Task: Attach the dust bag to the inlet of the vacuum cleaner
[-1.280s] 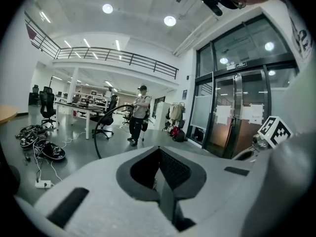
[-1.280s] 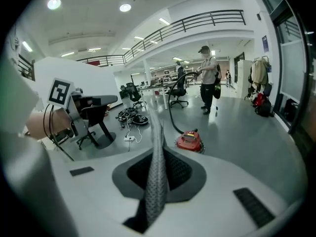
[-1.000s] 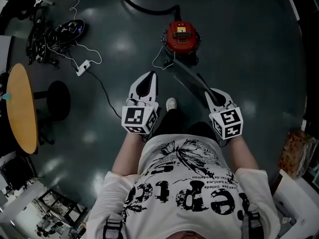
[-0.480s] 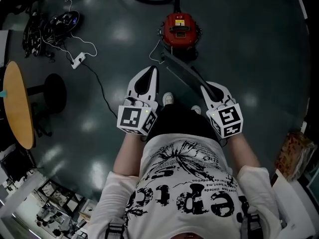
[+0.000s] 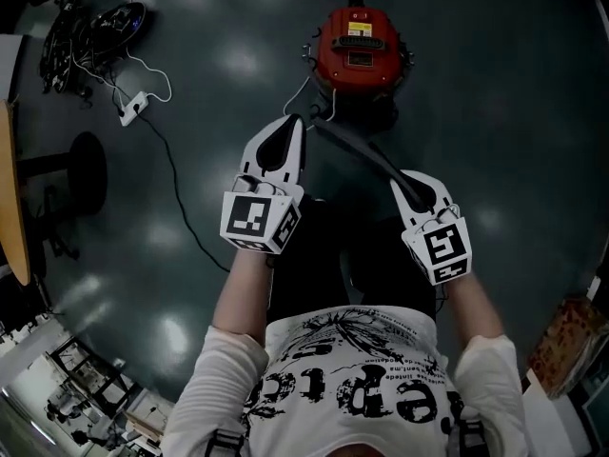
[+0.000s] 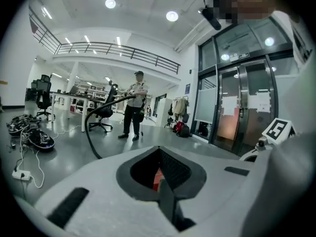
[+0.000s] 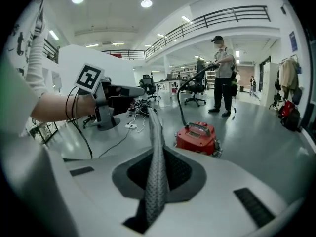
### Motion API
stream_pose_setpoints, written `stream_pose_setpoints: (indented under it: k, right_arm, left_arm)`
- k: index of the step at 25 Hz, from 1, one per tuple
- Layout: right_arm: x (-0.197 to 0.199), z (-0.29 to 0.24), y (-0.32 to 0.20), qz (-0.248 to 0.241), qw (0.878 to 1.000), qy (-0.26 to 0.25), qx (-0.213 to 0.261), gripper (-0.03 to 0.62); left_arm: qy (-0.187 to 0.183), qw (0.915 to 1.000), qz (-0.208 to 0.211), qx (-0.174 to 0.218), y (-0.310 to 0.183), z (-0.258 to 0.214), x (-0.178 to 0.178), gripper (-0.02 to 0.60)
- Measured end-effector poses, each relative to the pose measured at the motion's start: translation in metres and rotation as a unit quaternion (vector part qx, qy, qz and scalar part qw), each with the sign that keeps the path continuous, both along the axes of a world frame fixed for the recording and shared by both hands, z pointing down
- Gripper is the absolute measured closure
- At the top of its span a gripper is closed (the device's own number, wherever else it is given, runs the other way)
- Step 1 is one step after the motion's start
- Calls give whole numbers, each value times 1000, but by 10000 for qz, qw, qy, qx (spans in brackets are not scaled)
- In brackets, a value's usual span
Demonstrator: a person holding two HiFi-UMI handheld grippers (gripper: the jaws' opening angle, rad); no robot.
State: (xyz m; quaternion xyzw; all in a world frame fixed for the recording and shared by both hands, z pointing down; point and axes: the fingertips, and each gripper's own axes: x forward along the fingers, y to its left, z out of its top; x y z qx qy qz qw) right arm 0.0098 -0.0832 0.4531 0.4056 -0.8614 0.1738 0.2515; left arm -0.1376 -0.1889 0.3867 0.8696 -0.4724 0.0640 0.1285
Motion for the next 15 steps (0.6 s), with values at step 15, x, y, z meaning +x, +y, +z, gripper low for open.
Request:
stream_pose_setpoints:
  k: [15]
  right_arm:
    - [-6, 195, -45, -845, 9956, -45, 394, 571]
  left_arm:
    - [134, 9926, 954, 736, -72, 191, 51, 578]
